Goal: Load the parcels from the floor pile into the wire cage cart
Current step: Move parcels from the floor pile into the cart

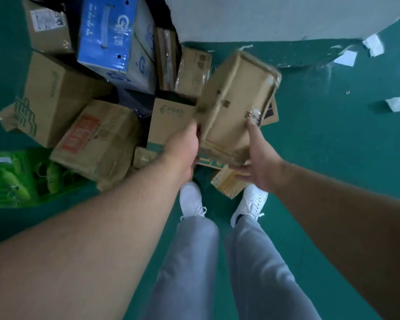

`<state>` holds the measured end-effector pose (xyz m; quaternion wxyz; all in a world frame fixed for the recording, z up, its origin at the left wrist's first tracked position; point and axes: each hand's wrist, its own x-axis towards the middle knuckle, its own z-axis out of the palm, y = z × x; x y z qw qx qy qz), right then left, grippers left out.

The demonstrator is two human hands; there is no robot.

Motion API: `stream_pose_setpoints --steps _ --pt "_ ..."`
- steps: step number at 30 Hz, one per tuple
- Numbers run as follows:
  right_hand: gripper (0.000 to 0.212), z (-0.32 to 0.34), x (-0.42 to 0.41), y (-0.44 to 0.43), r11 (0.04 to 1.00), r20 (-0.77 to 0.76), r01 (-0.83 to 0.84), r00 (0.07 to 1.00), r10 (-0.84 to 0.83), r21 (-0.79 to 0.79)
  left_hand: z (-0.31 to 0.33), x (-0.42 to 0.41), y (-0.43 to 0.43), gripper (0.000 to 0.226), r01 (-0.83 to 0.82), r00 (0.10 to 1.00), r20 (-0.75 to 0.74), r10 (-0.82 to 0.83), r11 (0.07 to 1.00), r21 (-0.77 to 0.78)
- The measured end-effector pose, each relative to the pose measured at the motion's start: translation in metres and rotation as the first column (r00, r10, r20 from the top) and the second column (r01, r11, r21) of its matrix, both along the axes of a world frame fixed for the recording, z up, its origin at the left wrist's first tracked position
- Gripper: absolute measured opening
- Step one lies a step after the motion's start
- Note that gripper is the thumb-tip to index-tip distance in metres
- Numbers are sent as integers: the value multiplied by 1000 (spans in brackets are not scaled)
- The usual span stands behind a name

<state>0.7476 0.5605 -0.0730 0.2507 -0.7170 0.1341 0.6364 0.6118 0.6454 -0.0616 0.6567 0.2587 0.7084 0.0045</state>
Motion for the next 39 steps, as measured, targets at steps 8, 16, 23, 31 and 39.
stream_pose_setpoints --steps 8,16,23,31,39 --pt "45 118 -61 -114 971 -113 209 968 -222 -118 127 -61 -120 112 -433 897 -236 373 851 -299" --pt "20 237 -37 -95 973 -260 -186 941 216 136 256 -97 -151 55 -676 647 165 744 661 -326" --pt "76 347 -33 -43 879 -187 -371 881 435 300 361 -177 -231 65 -825 536 242 809 562 -52" --pt "53 424 -176 -102 285 -121 -889 259 958 359 418 -259 -380 63 -974 187 345 920 219 -57" --pt "38 421 -370 -237 194 -40 -915 193 980 352 419 -380 -564 66 -994 15 297 955 47 -99"
